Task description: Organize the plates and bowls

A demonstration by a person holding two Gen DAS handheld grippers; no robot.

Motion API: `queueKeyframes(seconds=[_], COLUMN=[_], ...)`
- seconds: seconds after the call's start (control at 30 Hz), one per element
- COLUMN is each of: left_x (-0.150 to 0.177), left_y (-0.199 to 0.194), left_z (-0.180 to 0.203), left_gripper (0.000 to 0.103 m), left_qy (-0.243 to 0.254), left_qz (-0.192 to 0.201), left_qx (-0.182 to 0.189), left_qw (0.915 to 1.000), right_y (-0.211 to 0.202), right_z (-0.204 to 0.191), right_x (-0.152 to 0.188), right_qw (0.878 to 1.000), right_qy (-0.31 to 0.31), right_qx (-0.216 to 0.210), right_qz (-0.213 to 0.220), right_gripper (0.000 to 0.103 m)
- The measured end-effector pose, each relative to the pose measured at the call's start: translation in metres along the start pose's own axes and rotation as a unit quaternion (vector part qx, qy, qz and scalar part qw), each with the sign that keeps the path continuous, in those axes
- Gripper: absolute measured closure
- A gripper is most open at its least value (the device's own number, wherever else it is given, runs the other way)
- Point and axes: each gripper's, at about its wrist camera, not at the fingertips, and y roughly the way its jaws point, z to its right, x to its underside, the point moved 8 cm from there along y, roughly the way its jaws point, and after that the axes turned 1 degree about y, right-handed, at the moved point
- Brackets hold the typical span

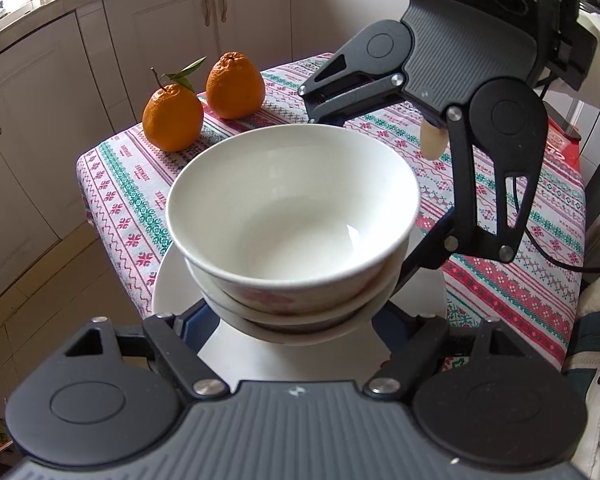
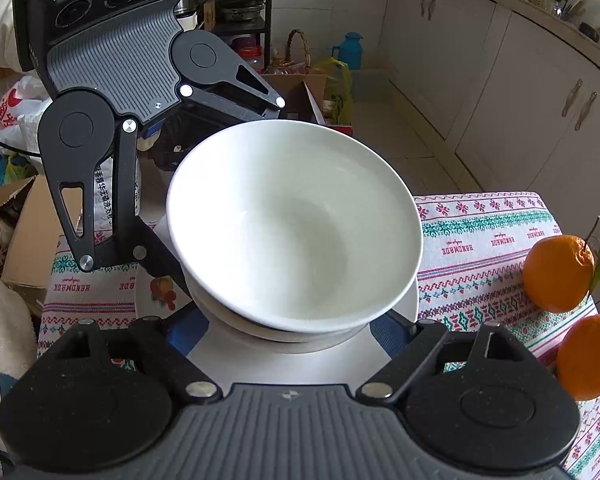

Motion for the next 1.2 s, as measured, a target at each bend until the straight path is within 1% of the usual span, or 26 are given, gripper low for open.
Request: queueKeyframes(seconds=[0.13, 0.23, 0.3, 0.4, 0.5, 0.57, 0.63, 0.73, 0.77, 0.8, 0.83, 0.87, 0.93, 0.97, 1.0, 1.03, 1.1, 1.17, 1.2], left_x=[0.001, 0.002, 0.004, 0.01, 0.013, 0.013, 0.012, 0.011, 0.011, 0.01, 0.009, 0.009, 0.009, 0.008, 0.009, 0.009, 0.008, 0.007, 0.007], left_y=[-0.001, -0.006, -0.011, -0.021, -0.036, -0.049, -0.062, -0.078, -0.082, -0.085, -0.09, -0.094, -0.101, -0.106, -0.11, -0.113, -0.117, -0.124, -0.126], left_z=[0.002, 0.004, 0.008, 0.015, 0.023, 0.029, 0.037, 0.049, 0.055, 0.061, 0.067, 0.073, 0.084, 0.089, 0.094, 0.098, 0.109, 0.12, 0.126], left_gripper=[0.02, 0.016, 0.014, 0.011, 0.006, 0.004, 0.001, 0.001, 0.001, 0.001, 0.001, 0.001, 0.001, 0.001, 0.001, 0.001, 0.001, 0.001, 0.001], left_qy=[0.003, -0.003, 0.001, 0.002, -0.006, -0.019, -0.04, -0.079, -0.09, -0.103, -0.119, -0.137, -0.173, -0.193, -0.215, -0.234, -0.262, -0.275, -0.278], left_qz=[0.005, 0.016, 0.021, 0.029, 0.056, 0.081, 0.109, 0.137, 0.143, 0.152, 0.162, 0.173, 0.176, 0.182, 0.188, 0.188, 0.184, 0.193, 0.186], left_qx=[-0.01, -0.016, -0.028, -0.052, -0.093, -0.12, -0.15, -0.2, -0.216, -0.222, -0.226, -0.234, -0.255, -0.264, -0.271, -0.274, -0.269, -0.27, -0.278], left_qw=[0.9999, 0.9997, 0.9994, 0.9982, 0.9941, 0.9893, 0.9818, 0.9668, 0.9617, 0.9577, 0.9532, 0.9467, 0.9347, 0.9273, 0.9192, 0.9138, 0.9081, 0.9024, 0.9005], right_y=[0.0, -0.004, -0.01, -0.019, -0.031, -0.041, -0.052, -0.069, -0.076, -0.083, -0.091, -0.098, -0.111, -0.118, -0.125, -0.131, -0.141, -0.148, -0.152], right_z=[-0.002, -0.003, -0.005, -0.008, -0.012, -0.016, -0.02, -0.025, -0.027, -0.028, -0.031, -0.034, -0.041, -0.045, -0.05, -0.056, -0.069, -0.085, -0.093], right_x=[0.001, 0.002, 0.004, 0.009, 0.016, 0.021, 0.027, 0.037, 0.041, 0.046, 0.05, 0.055, 0.065, 0.07, 0.077, 0.081, 0.088, 0.092, 0.094], right_qw=[1.0, 1.0, 1.0, 0.999, 0.998, 0.995, 0.989, 0.974, 0.966, 0.958, 0.949, 0.939, 0.916, 0.905, 0.894, 0.885, 0.866, 0.856, 0.851], right_qy=[0.0, 0.004, 0.006, 0.01, 0.027, 0.044, 0.068, 0.128, 0.152, 0.176, 0.201, 0.225, 0.277, 0.302, 0.322, 0.339, 0.365, 0.371, 0.372], right_qx=[0.006, 0.01, 0.016, 0.033, 0.061, 0.091, 0.13, 0.188, 0.209, 0.228, 0.244, 0.259, 0.286, 0.297, 0.306, 0.313, 0.332, 0.346, 0.357], right_qz=[0.0, 0.006, 0.01, 0.011, 0.015, 0.016, 0.01, 0.006, 0.009, 0.013, 0.018, 0.026, 0.04, 0.048, 0.058, 0.069, 0.087, 0.093, 0.096], right_gripper=[0.012, 0.009, 0.006, 0.005, 0.005, 0.005, 0.005, 0.005, 0.004, 0.003, 0.002, 0.0, 0.0, 0.0, 0.0, 0.0, 0.0, 0.0, 0.0])
